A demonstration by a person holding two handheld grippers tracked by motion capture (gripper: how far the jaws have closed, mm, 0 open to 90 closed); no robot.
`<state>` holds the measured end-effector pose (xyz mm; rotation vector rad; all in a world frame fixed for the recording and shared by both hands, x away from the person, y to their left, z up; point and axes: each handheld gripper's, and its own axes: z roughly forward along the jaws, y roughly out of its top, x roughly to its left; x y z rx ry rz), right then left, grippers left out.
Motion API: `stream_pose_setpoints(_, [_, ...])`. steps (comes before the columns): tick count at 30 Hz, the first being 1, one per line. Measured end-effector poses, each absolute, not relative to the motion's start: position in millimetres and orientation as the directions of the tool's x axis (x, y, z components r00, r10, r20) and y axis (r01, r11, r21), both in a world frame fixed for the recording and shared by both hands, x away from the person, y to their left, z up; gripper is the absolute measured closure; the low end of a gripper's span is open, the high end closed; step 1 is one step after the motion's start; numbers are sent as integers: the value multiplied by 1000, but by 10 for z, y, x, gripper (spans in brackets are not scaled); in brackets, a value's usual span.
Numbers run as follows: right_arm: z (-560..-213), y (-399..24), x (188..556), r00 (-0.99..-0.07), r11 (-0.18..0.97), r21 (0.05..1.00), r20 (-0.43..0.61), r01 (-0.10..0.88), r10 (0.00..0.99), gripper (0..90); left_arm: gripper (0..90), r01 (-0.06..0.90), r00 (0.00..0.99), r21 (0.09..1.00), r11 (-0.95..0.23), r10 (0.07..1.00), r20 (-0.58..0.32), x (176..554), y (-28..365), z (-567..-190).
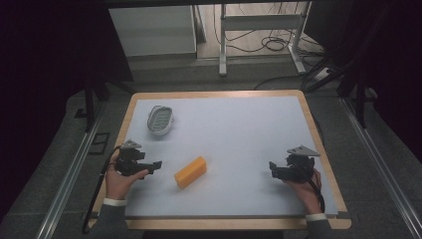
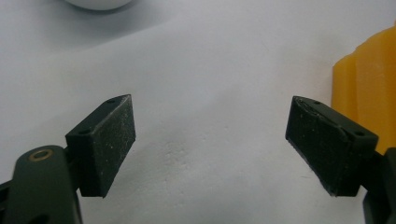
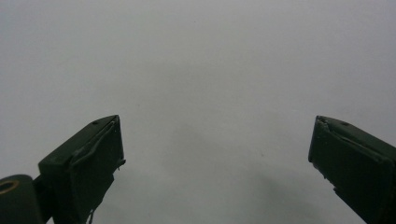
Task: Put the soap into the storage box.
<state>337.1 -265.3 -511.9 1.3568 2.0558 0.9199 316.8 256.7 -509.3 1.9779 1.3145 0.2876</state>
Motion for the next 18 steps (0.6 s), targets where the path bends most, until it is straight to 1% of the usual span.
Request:
stream_pose_setpoints(4, [-5116, -2703, 3324, -374, 264, 771, -36, 580, 927, 36, 167, 694, 455, 690, -206, 868, -199, 3129, 2575, -5051])
stream_pose_setpoints(8, [-5062, -2767, 3253, -355, 248, 787, -39, 564, 934, 40, 167, 690, 460, 693, -210, 866, -197, 3101, 2577, -5024])
stream_pose_setpoints(18, [-5040, -2858, 3244, -340, 224, 800, -28, 556, 940, 46, 172, 693, 452, 692, -204, 870, -196, 3111, 2594, -5031])
